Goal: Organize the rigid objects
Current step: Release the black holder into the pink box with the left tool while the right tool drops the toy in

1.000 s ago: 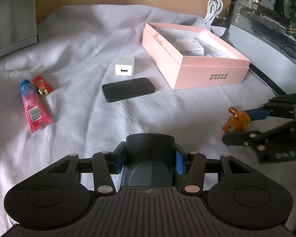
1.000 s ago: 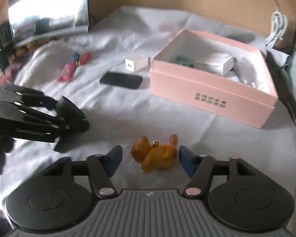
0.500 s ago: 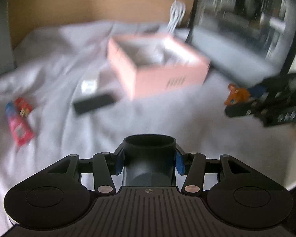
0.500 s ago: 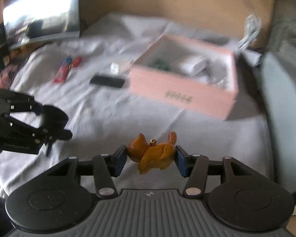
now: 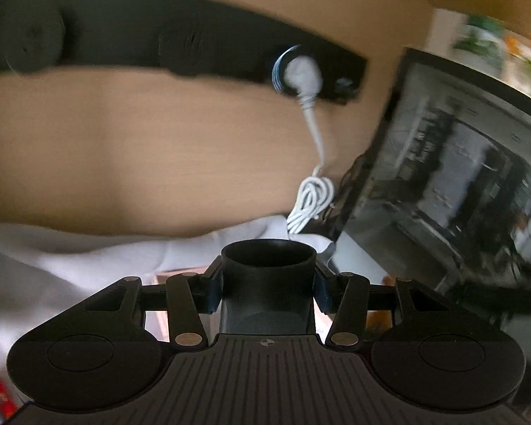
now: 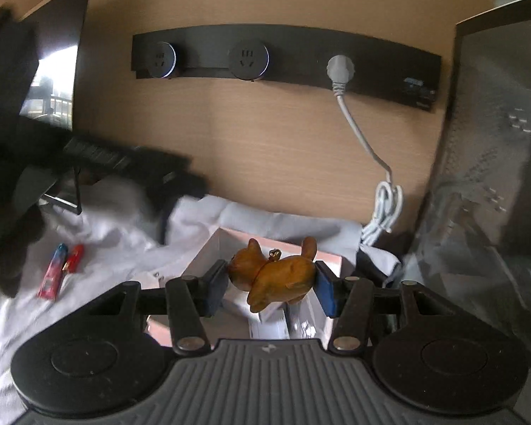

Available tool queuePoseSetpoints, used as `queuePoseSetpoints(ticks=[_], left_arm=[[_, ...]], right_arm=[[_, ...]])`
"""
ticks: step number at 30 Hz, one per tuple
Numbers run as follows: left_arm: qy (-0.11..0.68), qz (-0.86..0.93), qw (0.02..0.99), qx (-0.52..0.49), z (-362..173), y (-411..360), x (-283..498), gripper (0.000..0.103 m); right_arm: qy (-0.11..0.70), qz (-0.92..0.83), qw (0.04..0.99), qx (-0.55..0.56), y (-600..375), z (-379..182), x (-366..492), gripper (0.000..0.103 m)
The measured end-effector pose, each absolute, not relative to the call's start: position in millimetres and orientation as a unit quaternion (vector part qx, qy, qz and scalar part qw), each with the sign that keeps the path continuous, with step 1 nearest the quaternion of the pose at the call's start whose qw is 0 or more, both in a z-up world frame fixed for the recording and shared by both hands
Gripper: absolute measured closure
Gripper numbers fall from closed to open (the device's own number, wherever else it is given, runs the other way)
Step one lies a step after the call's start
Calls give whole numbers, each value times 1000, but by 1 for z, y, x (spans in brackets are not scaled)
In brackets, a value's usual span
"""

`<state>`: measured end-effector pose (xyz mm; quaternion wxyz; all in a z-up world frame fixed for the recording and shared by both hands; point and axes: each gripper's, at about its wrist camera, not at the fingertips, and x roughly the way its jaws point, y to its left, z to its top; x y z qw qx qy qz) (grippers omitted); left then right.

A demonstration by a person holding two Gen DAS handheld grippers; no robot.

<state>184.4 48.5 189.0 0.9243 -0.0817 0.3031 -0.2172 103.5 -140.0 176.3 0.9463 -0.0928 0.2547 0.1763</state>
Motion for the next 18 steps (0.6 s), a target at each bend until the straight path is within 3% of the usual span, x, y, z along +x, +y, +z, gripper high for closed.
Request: queuePoseSetpoints(ticks=[7, 18], left_arm=[[297, -194, 929, -102, 171, 63, 192, 51], [339, -19, 932, -129, 99, 182, 114, 51]], right_arm=[[266, 173, 944, -94, -131, 170, 106, 45], [305, 204, 922, -127, -102, 134, 83, 43]])
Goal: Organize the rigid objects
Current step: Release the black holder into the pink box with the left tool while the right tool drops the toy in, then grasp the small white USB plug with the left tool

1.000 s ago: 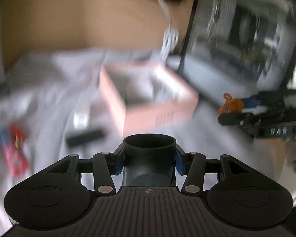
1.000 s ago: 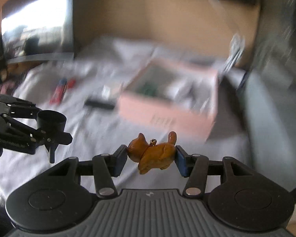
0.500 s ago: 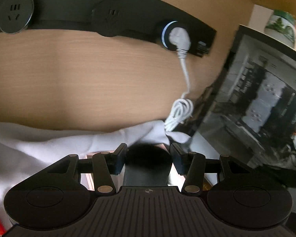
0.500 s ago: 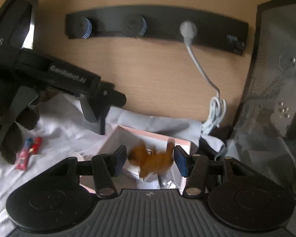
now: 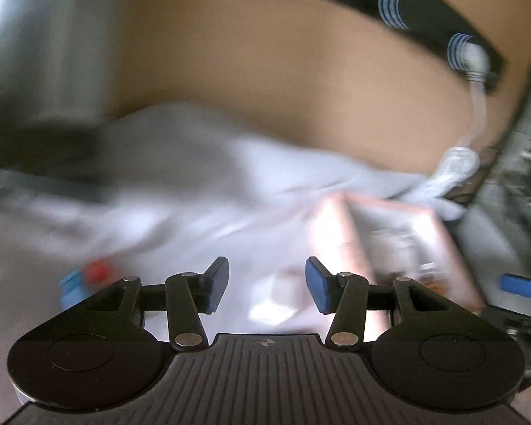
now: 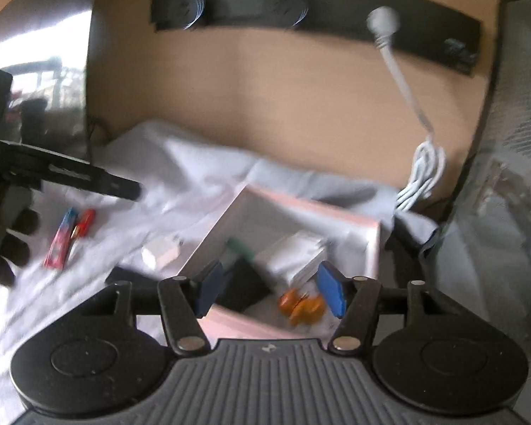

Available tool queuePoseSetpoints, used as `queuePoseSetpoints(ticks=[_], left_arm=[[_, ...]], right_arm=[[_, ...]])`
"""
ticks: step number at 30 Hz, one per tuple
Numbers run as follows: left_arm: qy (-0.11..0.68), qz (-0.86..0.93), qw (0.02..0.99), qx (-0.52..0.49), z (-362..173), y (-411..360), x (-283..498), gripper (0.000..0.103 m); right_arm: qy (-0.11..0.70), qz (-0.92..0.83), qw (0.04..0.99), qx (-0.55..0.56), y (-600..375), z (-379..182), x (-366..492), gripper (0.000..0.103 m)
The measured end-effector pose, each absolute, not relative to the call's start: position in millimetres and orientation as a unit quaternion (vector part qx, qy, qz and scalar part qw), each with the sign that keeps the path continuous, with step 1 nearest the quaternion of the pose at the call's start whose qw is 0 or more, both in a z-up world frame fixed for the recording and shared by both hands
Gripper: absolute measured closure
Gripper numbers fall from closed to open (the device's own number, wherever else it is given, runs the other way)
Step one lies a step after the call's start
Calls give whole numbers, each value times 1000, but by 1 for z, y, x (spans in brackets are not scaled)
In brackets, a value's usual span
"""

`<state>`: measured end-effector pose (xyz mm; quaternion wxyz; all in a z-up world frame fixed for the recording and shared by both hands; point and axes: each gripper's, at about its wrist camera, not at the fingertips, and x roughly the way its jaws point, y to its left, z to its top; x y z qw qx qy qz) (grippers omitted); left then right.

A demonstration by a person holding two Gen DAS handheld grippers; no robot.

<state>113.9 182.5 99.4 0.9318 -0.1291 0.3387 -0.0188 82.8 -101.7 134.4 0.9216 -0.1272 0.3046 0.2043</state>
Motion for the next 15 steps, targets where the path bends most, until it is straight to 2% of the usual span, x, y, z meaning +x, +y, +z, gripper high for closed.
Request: queuePoseSetpoints(ticks=[7, 15], left_arm=[[365, 87, 908, -185, 66, 258, 53, 51], [375, 46, 909, -175, 59, 264, 33, 51]], right_arm=[[339, 252, 898, -122, -49, 111, 78, 43], [347, 286, 885, -121, 12, 101, 63, 43]])
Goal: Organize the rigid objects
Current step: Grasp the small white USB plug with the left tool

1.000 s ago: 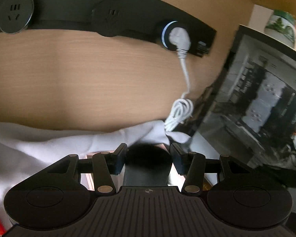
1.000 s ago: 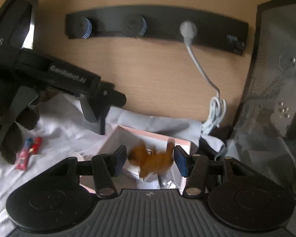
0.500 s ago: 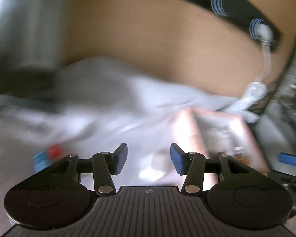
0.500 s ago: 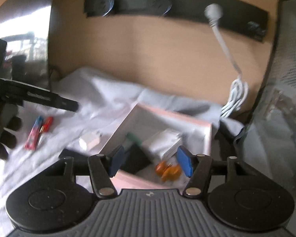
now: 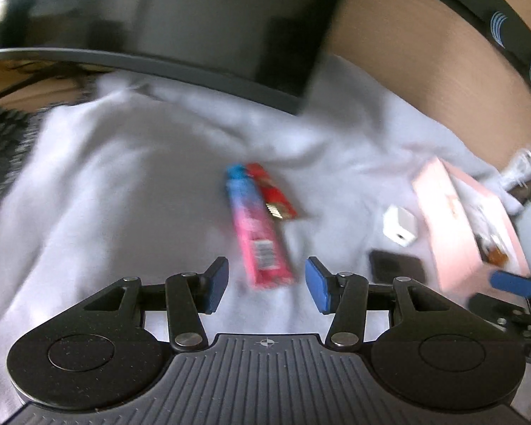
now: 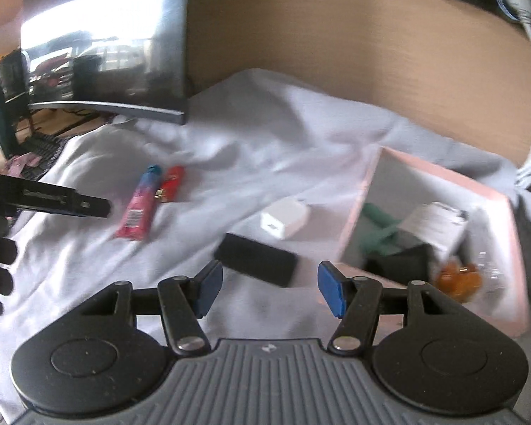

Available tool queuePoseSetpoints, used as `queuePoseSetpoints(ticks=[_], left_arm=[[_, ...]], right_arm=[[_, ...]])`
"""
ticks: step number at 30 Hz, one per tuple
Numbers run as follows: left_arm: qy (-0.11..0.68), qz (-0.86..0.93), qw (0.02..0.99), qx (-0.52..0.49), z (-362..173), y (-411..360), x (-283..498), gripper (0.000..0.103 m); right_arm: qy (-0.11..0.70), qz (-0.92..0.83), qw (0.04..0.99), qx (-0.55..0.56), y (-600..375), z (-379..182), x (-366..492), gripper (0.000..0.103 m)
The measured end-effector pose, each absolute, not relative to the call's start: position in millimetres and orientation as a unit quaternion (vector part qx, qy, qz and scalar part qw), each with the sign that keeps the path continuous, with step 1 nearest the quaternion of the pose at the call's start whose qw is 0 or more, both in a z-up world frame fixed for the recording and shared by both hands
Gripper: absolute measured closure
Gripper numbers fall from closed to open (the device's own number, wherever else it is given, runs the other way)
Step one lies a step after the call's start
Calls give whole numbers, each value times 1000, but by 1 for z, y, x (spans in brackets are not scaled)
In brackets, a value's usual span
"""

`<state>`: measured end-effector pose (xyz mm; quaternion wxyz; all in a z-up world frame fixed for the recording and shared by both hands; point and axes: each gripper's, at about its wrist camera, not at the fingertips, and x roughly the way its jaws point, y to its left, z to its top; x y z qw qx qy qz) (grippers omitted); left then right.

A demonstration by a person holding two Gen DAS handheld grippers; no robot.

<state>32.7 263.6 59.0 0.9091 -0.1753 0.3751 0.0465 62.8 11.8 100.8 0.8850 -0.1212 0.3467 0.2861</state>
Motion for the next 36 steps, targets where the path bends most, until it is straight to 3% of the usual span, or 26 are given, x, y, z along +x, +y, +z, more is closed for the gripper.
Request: queuePoseSetpoints(ticks=[8, 26, 28, 36], left_arm=[[393, -96, 910, -93, 51, 193, 75, 51], [414, -105, 904, -32, 28, 131, 180, 51], [411, -98, 906, -16, 26, 126, 182, 66], [409, -139, 901, -38, 28, 146, 140, 66]], right_arm=[[347, 246, 889, -171, -24, 91, 40, 43], [399, 121, 902, -113, -118, 63, 10, 43], [399, 124, 901, -115, -114, 63, 10, 43], [388, 160, 899, -121, -85, 63, 17, 43]])
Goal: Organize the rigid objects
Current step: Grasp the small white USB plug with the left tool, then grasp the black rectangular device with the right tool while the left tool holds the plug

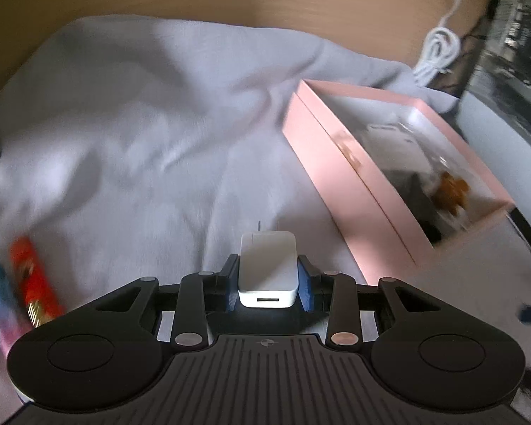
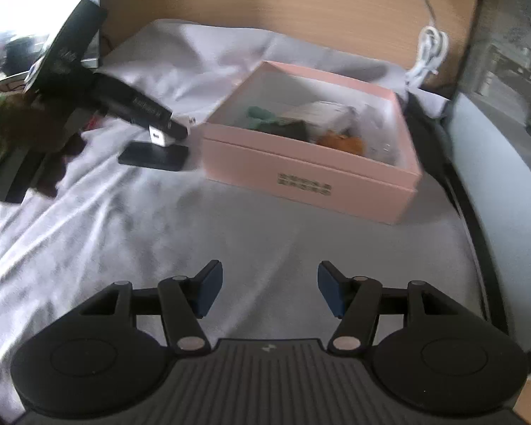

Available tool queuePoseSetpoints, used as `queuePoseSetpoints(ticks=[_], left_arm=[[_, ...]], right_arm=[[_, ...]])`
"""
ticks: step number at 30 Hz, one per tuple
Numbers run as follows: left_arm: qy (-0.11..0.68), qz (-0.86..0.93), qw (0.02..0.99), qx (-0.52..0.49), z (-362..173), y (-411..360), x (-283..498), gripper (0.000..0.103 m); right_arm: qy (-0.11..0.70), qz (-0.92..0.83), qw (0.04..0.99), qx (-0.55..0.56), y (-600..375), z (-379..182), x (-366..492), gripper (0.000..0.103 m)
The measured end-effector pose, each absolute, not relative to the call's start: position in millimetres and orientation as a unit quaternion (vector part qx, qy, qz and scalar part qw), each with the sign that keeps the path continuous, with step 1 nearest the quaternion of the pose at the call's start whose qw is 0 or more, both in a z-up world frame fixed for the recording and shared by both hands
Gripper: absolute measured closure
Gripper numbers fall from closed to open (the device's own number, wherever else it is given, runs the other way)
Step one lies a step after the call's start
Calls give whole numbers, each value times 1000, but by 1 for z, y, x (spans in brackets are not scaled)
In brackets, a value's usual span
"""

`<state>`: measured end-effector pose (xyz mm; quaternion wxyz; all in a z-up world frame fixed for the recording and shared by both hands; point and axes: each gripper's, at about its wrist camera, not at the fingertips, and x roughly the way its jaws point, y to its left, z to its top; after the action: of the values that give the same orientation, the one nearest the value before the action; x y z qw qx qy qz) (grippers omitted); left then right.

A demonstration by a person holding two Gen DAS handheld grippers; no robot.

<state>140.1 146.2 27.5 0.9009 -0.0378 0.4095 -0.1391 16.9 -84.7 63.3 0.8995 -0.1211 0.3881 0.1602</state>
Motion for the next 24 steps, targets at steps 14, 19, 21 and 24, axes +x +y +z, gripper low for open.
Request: queuePoseSetpoints(ticks=[14, 19, 21, 24], left_arm=[[431, -64, 887, -150, 27, 213, -7, 66], [427, -20, 887, -174, 29, 231, -38, 66], [427, -11, 886, -183, 29, 237, -48, 66], [424, -1, 884, -196, 29, 244, -60, 66]], right_arm=[[342, 266, 890, -143, 7, 56, 42, 39], [350, 249, 896, -114, 43, 45, 67, 39], [361, 223, 900, -97, 52, 37, 77, 39], [390, 191, 900, -48, 58, 28, 90, 39]])
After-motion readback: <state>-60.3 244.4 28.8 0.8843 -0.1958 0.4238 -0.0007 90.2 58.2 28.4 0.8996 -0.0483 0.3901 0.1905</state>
